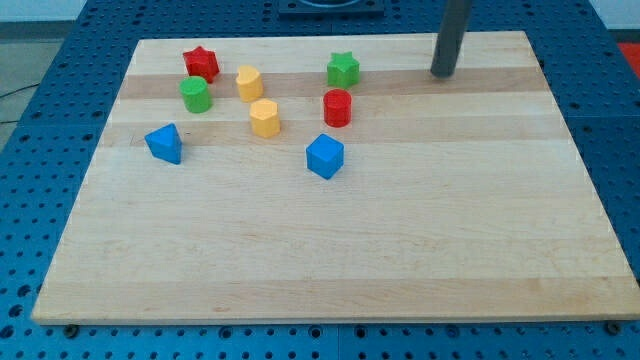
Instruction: Push the red star into yellow heart
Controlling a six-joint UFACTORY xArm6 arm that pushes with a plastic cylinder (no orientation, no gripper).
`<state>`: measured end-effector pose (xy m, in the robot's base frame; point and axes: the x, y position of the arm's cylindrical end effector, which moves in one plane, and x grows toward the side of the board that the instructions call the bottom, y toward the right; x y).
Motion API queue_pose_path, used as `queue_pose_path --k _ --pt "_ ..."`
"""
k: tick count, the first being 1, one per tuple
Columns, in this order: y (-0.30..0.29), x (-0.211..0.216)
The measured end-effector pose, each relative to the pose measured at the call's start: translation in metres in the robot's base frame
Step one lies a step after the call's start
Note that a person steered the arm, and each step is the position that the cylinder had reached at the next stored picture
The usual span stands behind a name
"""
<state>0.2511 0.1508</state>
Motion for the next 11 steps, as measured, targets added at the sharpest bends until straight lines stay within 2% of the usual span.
queue_pose_path --k 1,2,6,8,10,11 --pt "-0.085 -0.012" --pt "-0.204 -0.012" --pt "-0.408 -0.038" --pt "-0.385 -0.016" --pt "-0.256 -0.003" --pt "-0.236 0.019"
